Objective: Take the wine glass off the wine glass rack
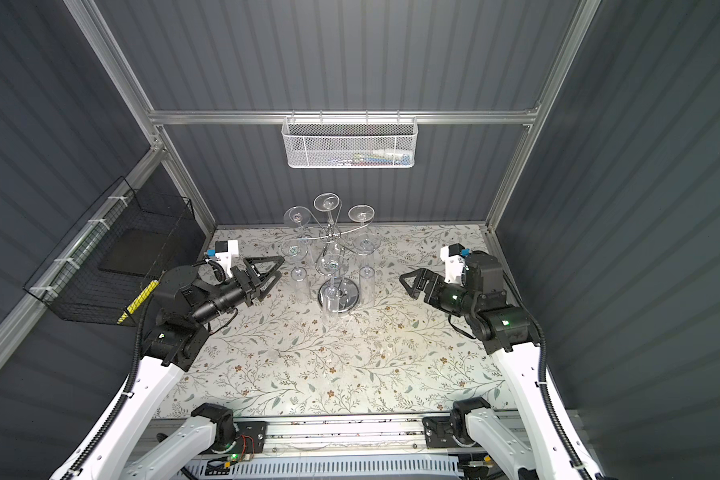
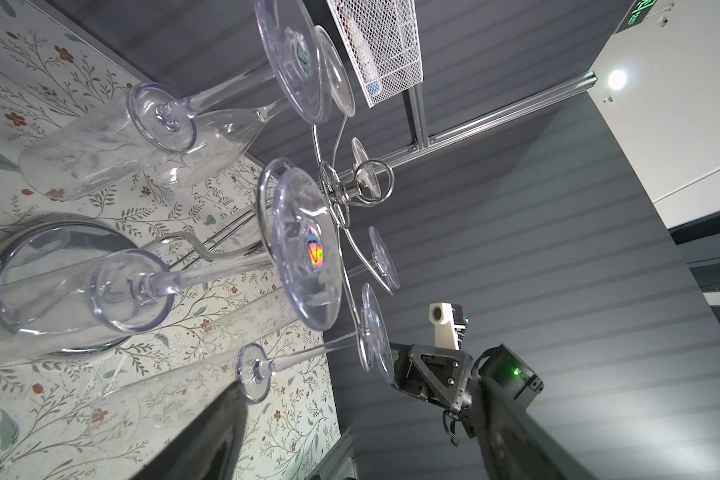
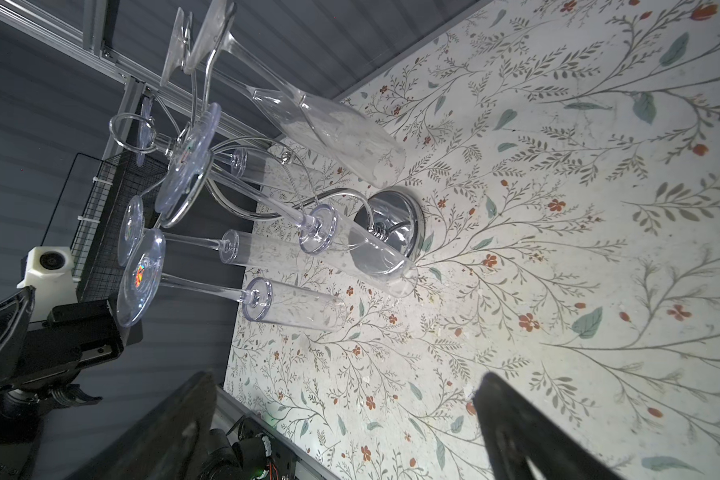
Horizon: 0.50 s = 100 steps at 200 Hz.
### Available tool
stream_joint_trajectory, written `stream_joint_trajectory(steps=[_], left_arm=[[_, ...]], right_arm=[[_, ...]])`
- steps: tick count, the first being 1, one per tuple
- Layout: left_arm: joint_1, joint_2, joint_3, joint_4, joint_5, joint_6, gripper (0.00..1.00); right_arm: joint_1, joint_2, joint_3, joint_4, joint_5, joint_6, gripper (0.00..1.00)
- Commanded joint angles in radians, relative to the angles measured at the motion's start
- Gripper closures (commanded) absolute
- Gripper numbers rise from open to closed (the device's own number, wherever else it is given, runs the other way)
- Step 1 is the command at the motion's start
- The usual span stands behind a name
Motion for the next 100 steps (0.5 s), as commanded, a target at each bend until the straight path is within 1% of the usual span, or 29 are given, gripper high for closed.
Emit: stream_joint_trajectory(steps=[1,57,100], left_arm=[[-0.007,0.005,-0.003,0.032,-0.003,-0.015,0.15],[-0.007,0.016,0.007,0.028,-0.008,-0.027,0.19],[-0.009,0.028,0.018,0.035,-0.009,-0.026,0.24]], right_arm=[[0.003,-0.002,-0.008,0.012,-0.009,0.004,0.01],[0.003,0.004,-0.01,0.014,-0.007,0.004,0.01],[0.003,0.014,-0.009,0.023,-0.01,0.008,0.01]])
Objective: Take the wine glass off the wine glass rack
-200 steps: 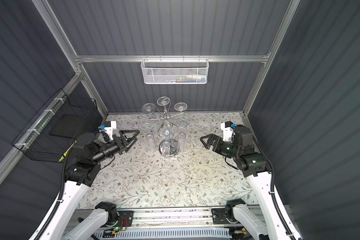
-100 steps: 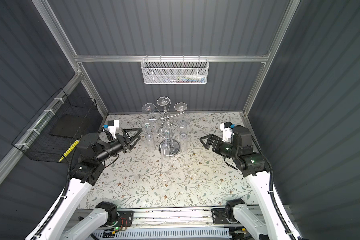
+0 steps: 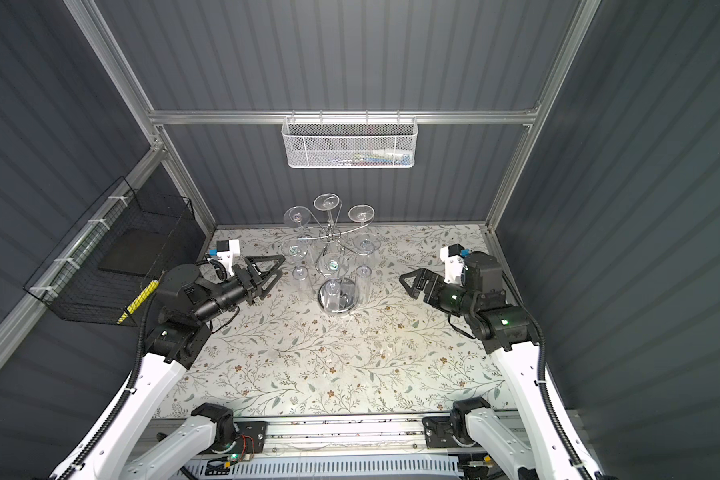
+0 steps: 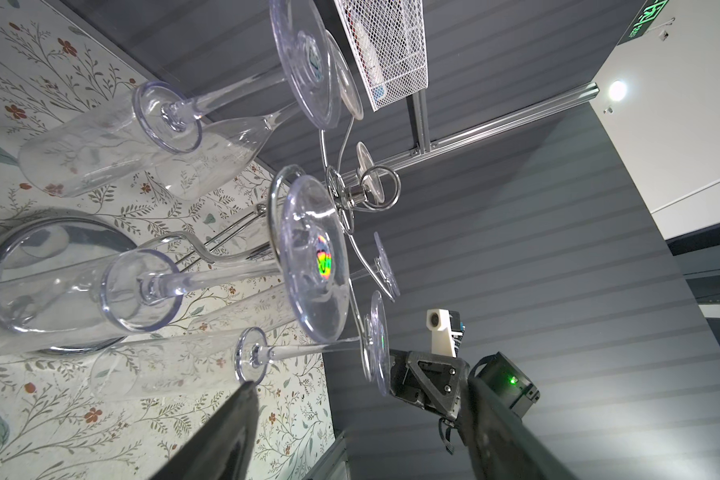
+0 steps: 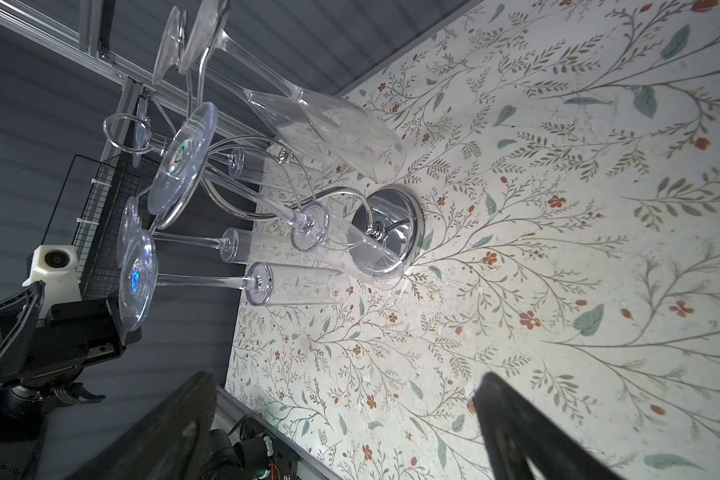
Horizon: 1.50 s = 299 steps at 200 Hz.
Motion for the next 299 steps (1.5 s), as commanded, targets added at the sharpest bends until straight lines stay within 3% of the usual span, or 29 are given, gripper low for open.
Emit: stream_joint_trajectory(steps=[1,169,299], left_arm=[[-0.009,0.009,0.018,0.024,-0.001,-0.001,0.24],[-0.009,0.093,0.019,0.099,-0.03,-0.038,0.58],[-0.009,0.095,0.0,0.095,-0.074,-0.078,0.78]], right_arm=[[0.003,0.009,-0.008,0.019,-0.008,0.001,0.01],[0.005,0.005,-0.023,0.019,-0.006,0.018,0.01],[0.005,0.002,-0.028,0.011,0.014,0.026,0.01]])
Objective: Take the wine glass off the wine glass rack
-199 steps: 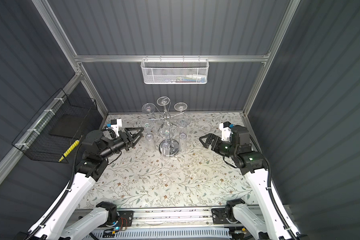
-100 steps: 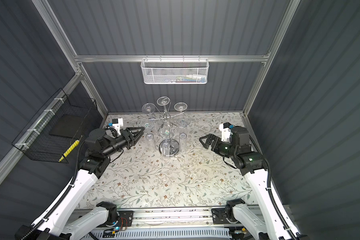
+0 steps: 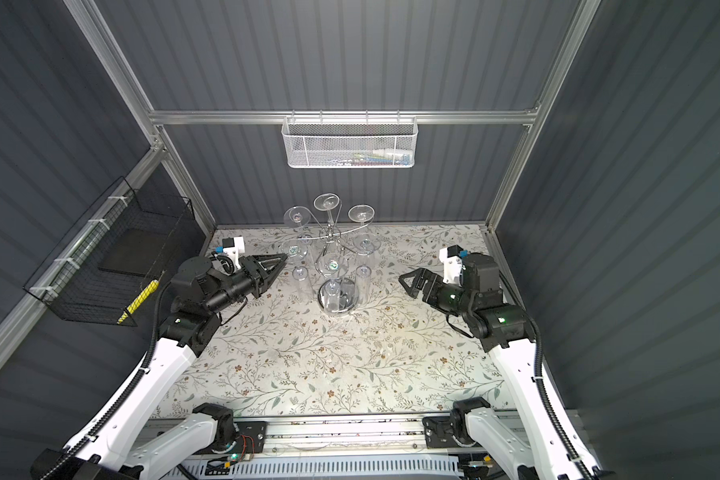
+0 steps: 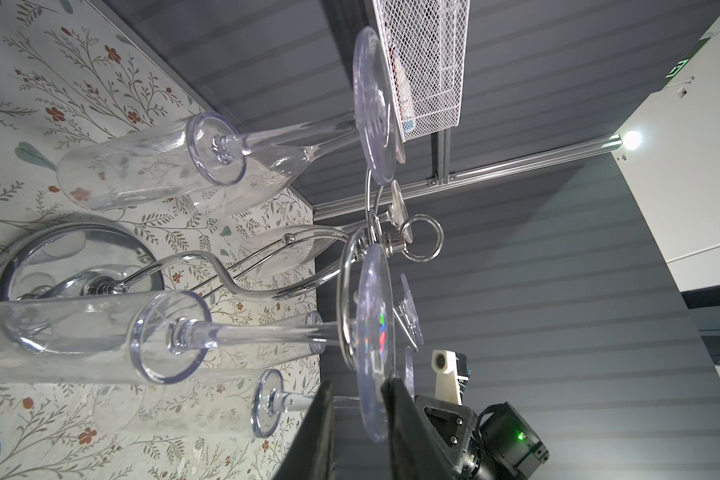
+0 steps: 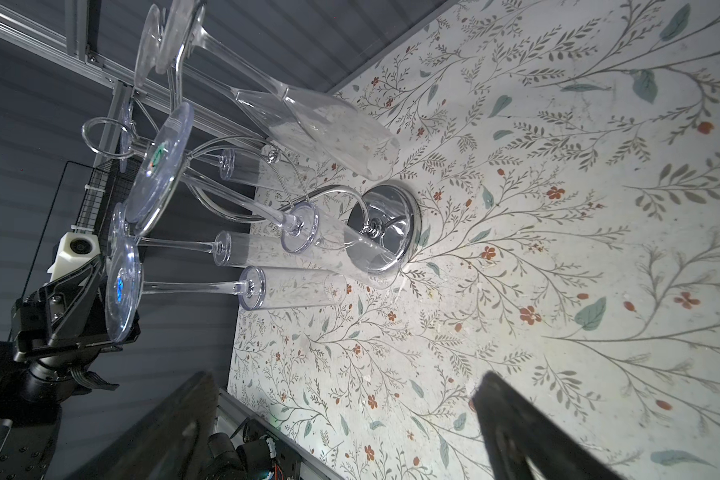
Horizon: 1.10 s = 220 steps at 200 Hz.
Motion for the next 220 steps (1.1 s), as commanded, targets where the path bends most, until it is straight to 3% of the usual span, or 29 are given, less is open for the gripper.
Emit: stream_joint_trajectory(steps=[1,117,220], left_arm=[[-0.009,-0.007,0.0,0.023,-0.005,-0.006,0.78],[-0.008,-0.01,-0.01,0.029,-0.002,-0.024,0.93],[-0.009,-0.032,-0.026,0.078,-0.02,-0.1,1.0]], right_arm=[[0.005,-0.008,-0.01,0.0,0.009,0.006,0.01],[0.004,-0.029,-0.013,-0.019,0.029,0.004,0.01],[0.004,-0.031,-0.005,-0.022,0.025,0.008,0.01]])
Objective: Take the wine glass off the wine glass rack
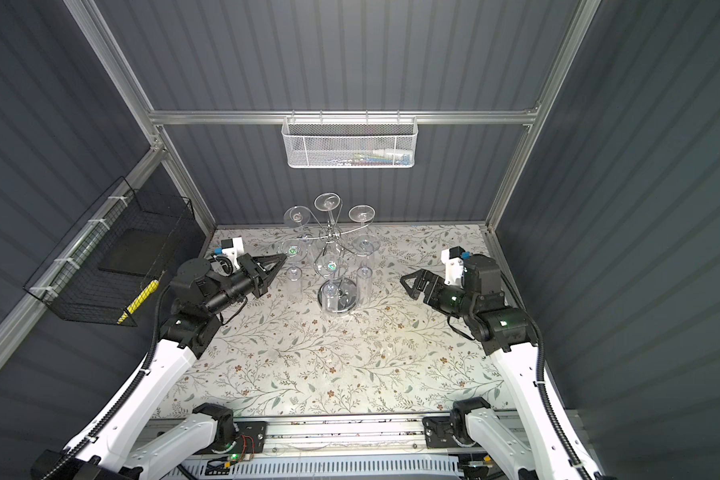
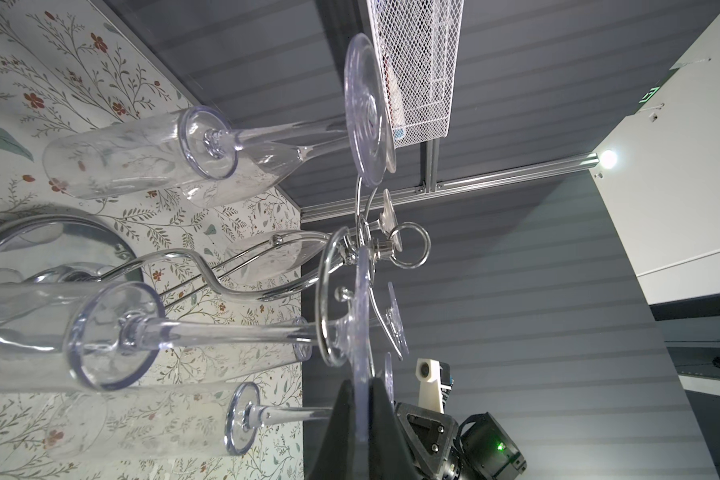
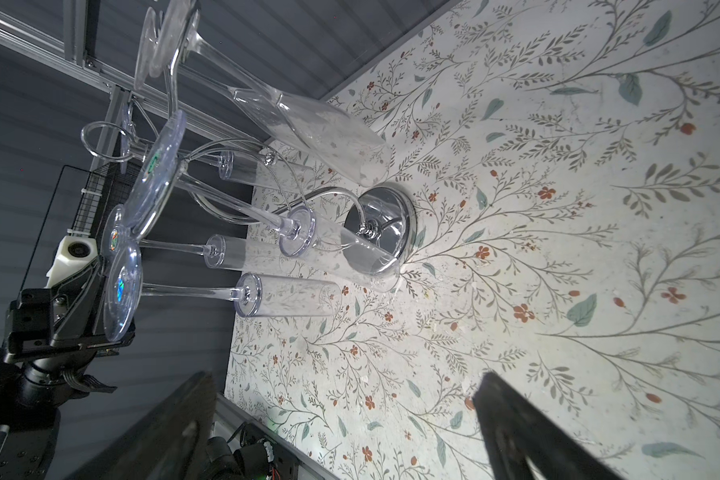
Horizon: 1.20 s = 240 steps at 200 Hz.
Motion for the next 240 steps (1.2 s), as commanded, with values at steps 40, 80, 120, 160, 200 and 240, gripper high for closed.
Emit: stream_joint_trajectory(steps=[40,80,120,160,200,240], left_arm=[[-0.008,-0.021,-0.007,0.055,-0.01,-0.047,1.0],[-0.008,-0.022,0.013,0.049,-0.021,-0.056,1.0],[-0.008,-0.033,0.042,0.05,-0.05,-0.047,1.0],[-0.008,-0.017,0.045,0.1,-0.051,-0.073,1.0],[-0.008,-0.019,0.057,0.105,-0.05,-0.078,1.0],[-0.008,-0.029,0.061,0.102,-0.054,-0.078,1.0]], right_arm=[[0.004,-0.004,0.005,-0.011,0.006,0.008,0.01],[0.005,0.006,0.023,-0.015,0.006,0.009,0.01],[0.004,0.01,0.028,-0.012,0.007,0.008,0.01],[0.004,0.002,0.031,-0.014,0.015,0.008,0.01],[0.004,0.003,0.03,-0.016,0.015,0.011,0.01],[0.004,0.005,0.03,-0.014,0.012,0.013,0.01]])
